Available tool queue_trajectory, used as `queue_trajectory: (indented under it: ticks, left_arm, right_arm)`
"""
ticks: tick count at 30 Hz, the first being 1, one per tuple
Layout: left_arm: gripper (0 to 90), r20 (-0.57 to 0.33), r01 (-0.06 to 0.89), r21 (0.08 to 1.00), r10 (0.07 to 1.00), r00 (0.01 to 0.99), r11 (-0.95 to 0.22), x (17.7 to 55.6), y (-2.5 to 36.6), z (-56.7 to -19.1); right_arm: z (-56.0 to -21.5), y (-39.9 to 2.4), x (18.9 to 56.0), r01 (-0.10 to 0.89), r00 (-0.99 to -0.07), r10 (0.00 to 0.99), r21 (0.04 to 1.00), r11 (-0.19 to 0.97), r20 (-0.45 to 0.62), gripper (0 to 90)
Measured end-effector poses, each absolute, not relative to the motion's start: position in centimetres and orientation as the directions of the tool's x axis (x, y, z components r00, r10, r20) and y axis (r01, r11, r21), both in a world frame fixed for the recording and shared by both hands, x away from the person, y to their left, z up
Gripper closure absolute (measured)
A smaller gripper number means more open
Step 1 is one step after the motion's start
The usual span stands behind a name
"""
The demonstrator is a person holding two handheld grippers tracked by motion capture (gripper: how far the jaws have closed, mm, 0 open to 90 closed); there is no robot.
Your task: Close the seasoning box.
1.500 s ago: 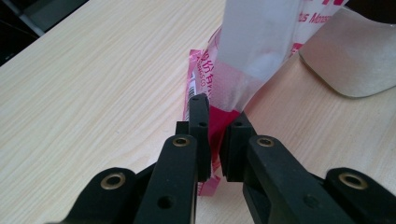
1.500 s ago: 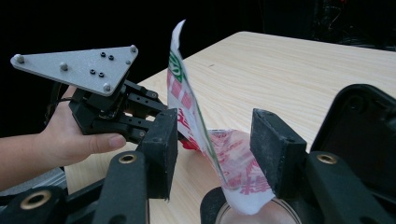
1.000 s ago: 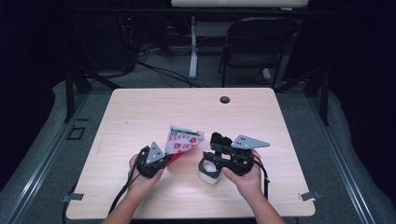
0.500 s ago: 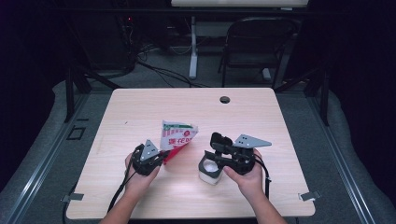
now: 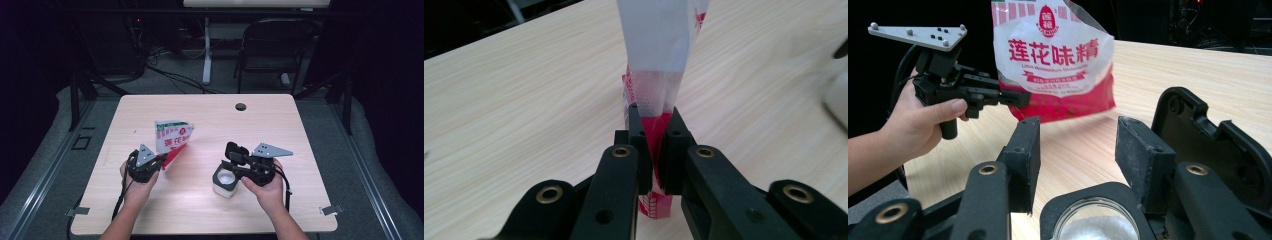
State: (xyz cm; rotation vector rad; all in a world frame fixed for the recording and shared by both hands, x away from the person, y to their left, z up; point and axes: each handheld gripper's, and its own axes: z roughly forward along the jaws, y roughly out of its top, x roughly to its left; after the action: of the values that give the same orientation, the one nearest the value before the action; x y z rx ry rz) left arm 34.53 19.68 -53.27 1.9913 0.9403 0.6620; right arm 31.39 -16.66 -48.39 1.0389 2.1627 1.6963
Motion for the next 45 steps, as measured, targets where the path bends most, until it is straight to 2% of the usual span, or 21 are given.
queue_trajectory:
  ticks: [19, 33, 36, 37, 45]
  left_arm:
    - [86.8, 0.161, 0.440, 0.814, 0.877, 0.454, -0.378, 35.6, 21.3, -53.7]
    - [85.7, 0.156, 0.468, 0.792, 0.872, 0.465, -0.391, 35.7, 21.1, -54.1]
    - [82.7, 0.135, 0.477, 0.789, 0.866, 0.482, -0.388, 35.7, 20.8, -54.0]
    - [79.6, 0.136, 0.474, 0.788, 0.862, 0.489, -0.393, 35.6, 20.7, -53.9]
    - [72.3, 0.162, 0.429, 0.793, 0.828, 0.537, -0.433, 34.8, 19.8, -53.0]
  right_arm:
    - [-48.5, -17.5, 31.2, 0.387, -0.717, 0.656, 0.917, 0.095, 0.235, 52.3]
    - [-48.5, -18.0, 31.2, 0.388, -0.715, 0.659, 0.917, 0.097, 0.233, 52.6]
    - [-48.4, -18.1, 31.3, 0.390, -0.711, 0.661, 0.917, 0.088, 0.239, 52.7]
    - [-48.4, -18.2, 31.3, 0.392, -0.706, 0.665, 0.916, 0.082, 0.243, 52.8]
    - [-48.3, -18.5, 31.3, 0.391, -0.701, 0.670, 0.917, 0.073, 0.245, 53.1]
